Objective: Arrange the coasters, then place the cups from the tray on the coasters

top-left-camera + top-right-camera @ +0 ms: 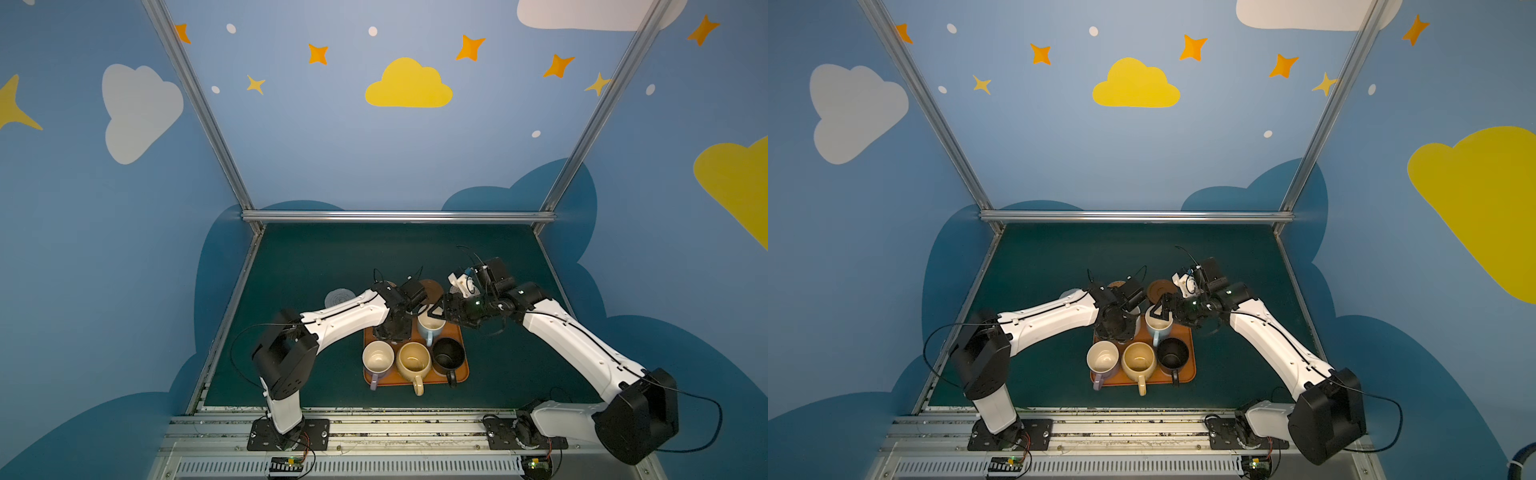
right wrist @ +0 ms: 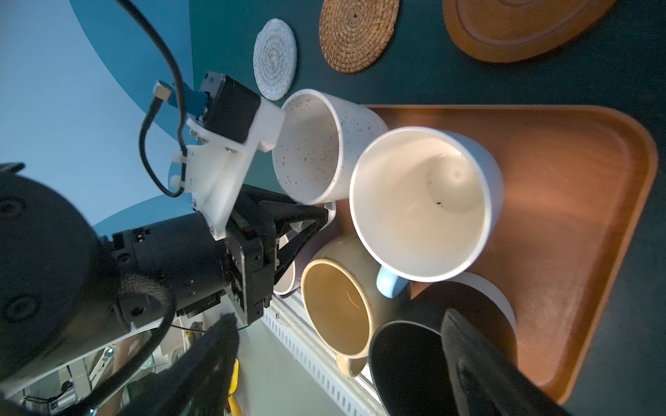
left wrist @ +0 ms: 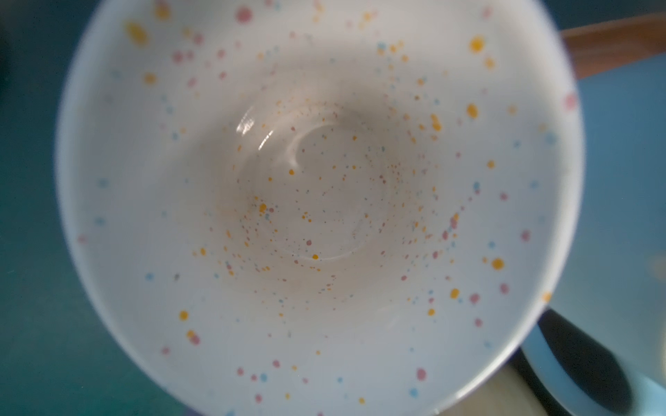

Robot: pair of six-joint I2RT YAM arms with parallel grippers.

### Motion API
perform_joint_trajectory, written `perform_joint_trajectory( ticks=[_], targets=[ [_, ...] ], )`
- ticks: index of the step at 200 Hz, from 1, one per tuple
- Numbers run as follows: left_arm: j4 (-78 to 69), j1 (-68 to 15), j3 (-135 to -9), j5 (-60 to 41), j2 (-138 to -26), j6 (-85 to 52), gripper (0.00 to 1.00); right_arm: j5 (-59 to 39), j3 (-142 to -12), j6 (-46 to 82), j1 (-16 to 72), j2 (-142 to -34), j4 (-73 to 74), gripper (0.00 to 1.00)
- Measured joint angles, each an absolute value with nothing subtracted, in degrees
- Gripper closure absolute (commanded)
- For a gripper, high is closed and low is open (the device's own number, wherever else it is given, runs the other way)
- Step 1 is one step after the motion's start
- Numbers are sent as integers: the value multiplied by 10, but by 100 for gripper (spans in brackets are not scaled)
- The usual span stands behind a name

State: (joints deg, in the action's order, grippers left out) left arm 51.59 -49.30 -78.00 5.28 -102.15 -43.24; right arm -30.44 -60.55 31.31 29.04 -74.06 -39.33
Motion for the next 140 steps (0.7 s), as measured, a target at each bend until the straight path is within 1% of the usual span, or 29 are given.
perform_joint_trajectory(
  ticks=[78,140],
  targets=[
    [522,-496,-782,64,-974,-424,96,-296,-605,311,295,-710,-371,12],
    [534,-496,-789,75,-947,-424,96,-296,-605,311,299,-710,-357,11]
  ],
)
